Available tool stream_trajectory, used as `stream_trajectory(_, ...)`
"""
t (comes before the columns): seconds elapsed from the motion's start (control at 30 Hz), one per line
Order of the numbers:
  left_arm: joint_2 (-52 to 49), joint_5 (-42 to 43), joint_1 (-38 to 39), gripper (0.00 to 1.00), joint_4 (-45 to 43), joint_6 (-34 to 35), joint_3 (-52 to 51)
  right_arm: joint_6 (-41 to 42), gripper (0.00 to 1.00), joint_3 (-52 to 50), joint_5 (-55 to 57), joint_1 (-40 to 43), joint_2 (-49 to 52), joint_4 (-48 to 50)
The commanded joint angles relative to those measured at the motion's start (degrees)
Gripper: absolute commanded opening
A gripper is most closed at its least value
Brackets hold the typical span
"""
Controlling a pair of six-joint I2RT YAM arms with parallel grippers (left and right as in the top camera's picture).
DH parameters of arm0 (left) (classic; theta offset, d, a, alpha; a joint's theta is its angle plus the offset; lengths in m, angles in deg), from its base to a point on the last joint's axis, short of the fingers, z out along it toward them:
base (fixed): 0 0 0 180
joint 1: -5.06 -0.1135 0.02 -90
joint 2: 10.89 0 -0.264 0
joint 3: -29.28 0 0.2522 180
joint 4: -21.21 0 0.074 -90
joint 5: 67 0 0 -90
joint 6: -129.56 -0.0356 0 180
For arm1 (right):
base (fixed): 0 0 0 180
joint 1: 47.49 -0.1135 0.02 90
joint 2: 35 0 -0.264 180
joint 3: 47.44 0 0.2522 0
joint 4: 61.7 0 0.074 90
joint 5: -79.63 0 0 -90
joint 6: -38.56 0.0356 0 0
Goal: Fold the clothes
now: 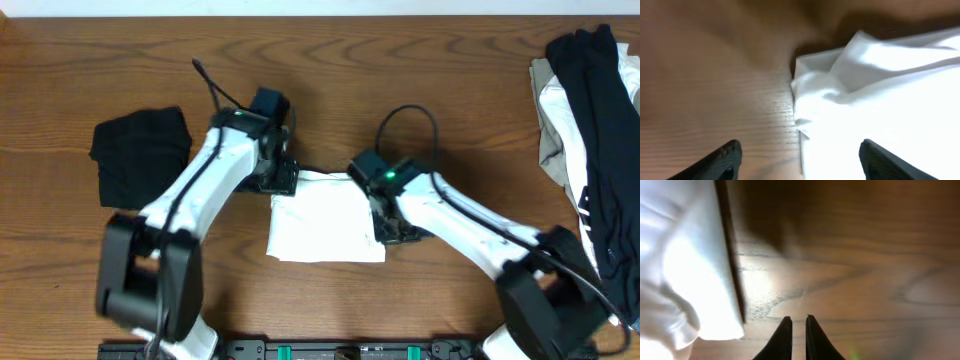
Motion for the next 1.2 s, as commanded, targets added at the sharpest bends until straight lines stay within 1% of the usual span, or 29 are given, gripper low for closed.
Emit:
stream_trajectory(0.0, 3.04, -1.25, -0.28, 0.79, -0.68, -0.09, 0.92, -3.67, 0.09, 2.69, -0.81, -0.09, -6.64, 0.44)
stream_trajectory(0.13, 4.04, -1.25, -0.28, 0.79, -4.15, -0.11, 0.92, -10.29, 0.10, 2.73, -12.02, -0.81, -12.00, 3.85)
stream_trajectory(0.2, 3.67, -1.22, -0.28, 0.79, -7.50, -0.28, 0.87, -10.51, 0.09, 2.71, -16.31, -1.18, -12.85, 4.76)
stream_trajectory(0.27, 3.06, -0.11, -0.22, 0.78, -11.52, -3.34, 0.83, -10.49, 0.08, 2.56, -19.85, -1.68, -12.59, 4.94)
stream_trajectory(0.33, 1.81, 2.29, -0.22, 0.78, -15.89, -6.40, 0.85, -10.47, 0.08, 2.05, -21.68, -2.36, -11.67, 4.94)
stream_trajectory(0.4, 0.46, 4.24, -0.24, 0.78, -18.80, -7.96, 0.85, -9.97, 0.08, 1.64, -22.51, -3.13, -10.49, 5.03)
stream_trajectory(0.57, -4.68, 6.01, -0.24, 0.78, -23.61, -8.28, 0.85, -8.33, 0.07, 0.96, -22.95, -5.40, -6.32, 6.14)
stream_trajectory(0.67, -7.85, 7.93, -0.17, 0.78, -23.87, -8.26, 0.83, -8.26, 0.07, 0.94, -22.95, -6.21, -3.37, 7.26)
stream_trajectory(0.87, -12.68, 8.04, -0.11, 0.78, -20.26, -8.24, 0.83, -7.41, 0.06, 0.92, -22.80, -6.32, 3.21, 8.46)
stream_trajectory(1.03, -13.70, 8.04, -0.11, 0.78, -14.14, -7.63, 0.72, -6.78, 0.07, 0.92, -19.58, -6.10, 8.79, 10.05)
stream_trajectory(1.17, -13.70, 8.02, -0.11, 0.78, -9.62, -6.49, -0.11, -6.12, 0.07, 0.92, -19.41, -5.29, 12.41, 12.00)
